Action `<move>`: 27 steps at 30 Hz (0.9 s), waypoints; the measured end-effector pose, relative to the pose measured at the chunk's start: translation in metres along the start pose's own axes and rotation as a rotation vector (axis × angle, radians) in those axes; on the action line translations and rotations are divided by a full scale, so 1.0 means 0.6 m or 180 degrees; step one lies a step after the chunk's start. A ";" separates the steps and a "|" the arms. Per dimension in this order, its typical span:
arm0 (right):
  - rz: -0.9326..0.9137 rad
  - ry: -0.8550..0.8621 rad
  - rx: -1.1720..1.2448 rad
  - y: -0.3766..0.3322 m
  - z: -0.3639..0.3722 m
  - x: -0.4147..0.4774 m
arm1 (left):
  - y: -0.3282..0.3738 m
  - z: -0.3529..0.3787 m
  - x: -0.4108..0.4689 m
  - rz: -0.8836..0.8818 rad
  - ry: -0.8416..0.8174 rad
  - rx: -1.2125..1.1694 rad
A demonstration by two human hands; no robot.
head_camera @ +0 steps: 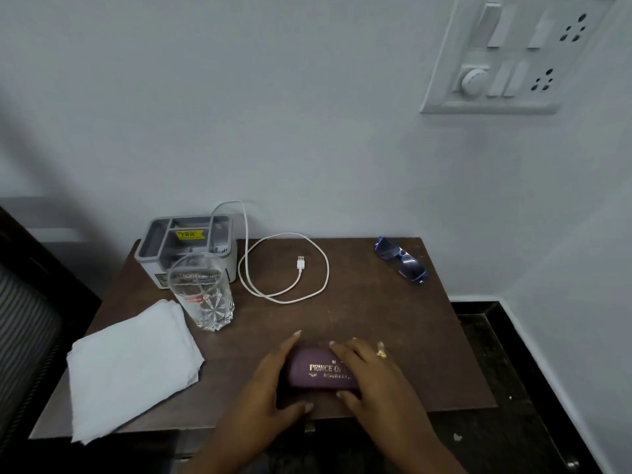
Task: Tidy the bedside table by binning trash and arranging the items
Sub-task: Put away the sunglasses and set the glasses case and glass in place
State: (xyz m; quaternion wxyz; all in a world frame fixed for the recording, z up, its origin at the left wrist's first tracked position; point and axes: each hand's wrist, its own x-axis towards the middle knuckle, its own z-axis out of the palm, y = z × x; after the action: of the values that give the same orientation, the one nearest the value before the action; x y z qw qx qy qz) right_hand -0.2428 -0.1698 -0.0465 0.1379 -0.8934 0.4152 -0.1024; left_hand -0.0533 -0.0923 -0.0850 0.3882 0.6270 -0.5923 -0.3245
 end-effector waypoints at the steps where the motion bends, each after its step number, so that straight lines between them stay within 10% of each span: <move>1: -0.0080 -0.0056 0.0080 -0.007 0.002 0.005 | -0.007 -0.002 -0.002 0.0059 0.0172 0.0091; 27: -0.1721 0.0821 -0.1879 -0.027 0.044 0.035 | 0.009 -0.019 -0.022 -0.0512 0.0825 0.0586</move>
State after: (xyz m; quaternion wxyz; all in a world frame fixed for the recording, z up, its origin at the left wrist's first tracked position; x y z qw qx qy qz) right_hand -0.2100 -0.1714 -0.0647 -0.2091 -0.9512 0.1912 -0.1226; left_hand -0.0472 -0.0782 -0.0751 0.3749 0.7419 -0.5125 -0.2154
